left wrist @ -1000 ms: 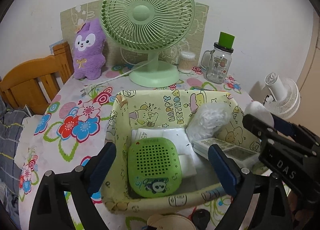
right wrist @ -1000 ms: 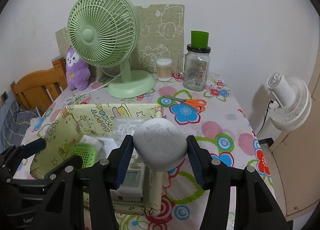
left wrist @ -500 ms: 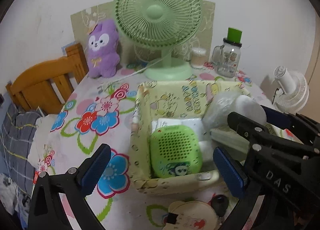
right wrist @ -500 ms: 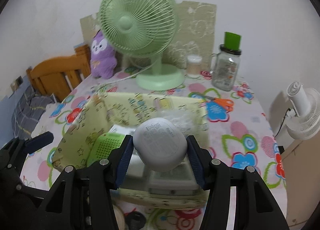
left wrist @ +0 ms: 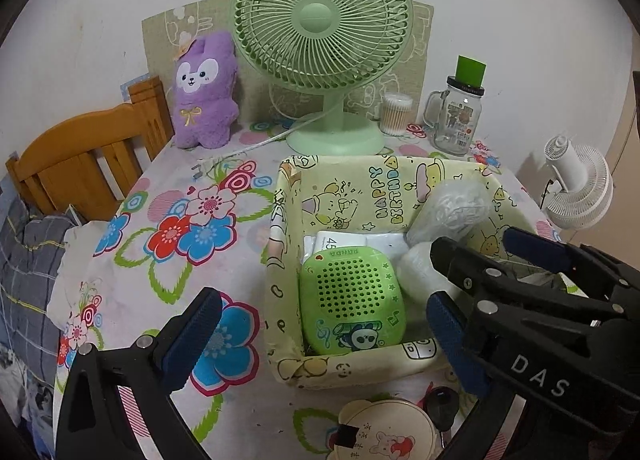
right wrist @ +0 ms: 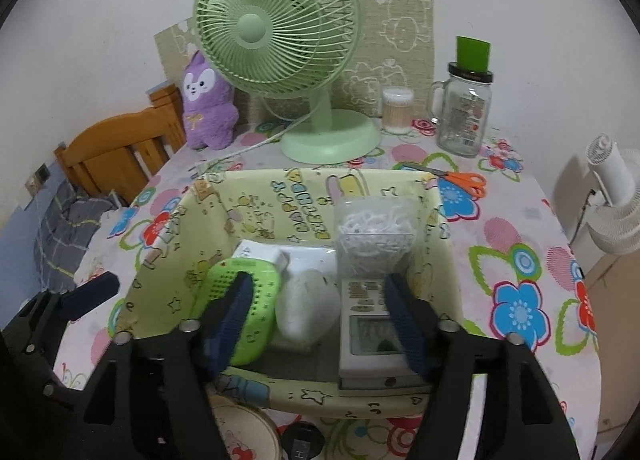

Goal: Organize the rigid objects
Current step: 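Lift both open tools out of the box and back away, then reach the left tool to the round cream bunny case and grasp it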

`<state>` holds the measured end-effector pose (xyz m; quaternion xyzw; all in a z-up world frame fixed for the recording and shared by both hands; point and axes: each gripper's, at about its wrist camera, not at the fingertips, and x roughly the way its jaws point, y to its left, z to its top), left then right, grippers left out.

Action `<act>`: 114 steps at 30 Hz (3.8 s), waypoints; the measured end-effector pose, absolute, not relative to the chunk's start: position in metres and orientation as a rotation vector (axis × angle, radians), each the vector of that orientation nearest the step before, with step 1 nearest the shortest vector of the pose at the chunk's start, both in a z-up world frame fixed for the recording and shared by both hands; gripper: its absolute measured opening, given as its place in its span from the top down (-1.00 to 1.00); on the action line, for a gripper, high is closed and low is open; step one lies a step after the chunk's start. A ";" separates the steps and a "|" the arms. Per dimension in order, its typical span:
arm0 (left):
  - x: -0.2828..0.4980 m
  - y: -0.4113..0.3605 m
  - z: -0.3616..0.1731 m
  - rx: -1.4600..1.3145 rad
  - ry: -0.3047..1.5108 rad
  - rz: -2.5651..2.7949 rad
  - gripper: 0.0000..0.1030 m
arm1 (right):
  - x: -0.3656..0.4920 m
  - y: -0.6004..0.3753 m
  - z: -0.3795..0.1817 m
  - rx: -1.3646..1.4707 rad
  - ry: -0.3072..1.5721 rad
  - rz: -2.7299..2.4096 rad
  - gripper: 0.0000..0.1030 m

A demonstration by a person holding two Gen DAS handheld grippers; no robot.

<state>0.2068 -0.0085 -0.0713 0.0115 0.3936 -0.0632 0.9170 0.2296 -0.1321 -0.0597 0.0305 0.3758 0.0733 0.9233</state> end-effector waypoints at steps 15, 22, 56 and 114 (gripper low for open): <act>0.177 -0.013 -0.051 0.017 0.770 -0.151 -1.00 | 0.192 -0.143 -0.033 0.038 0.698 0.083 -0.98; 0.157 -0.016 -0.037 0.019 0.745 -0.153 -1.00 | 0.170 -0.148 -0.019 0.046 0.674 0.068 -0.99; 0.053 -0.028 -0.005 0.030 0.638 -0.168 -1.00 | 0.048 -0.156 0.016 0.003 0.556 0.012 -0.99; 0.107 -0.034 -0.149 0.102 0.871 -0.161 -0.99 | 0.093 -0.153 -0.117 -0.048 0.708 0.048 -0.99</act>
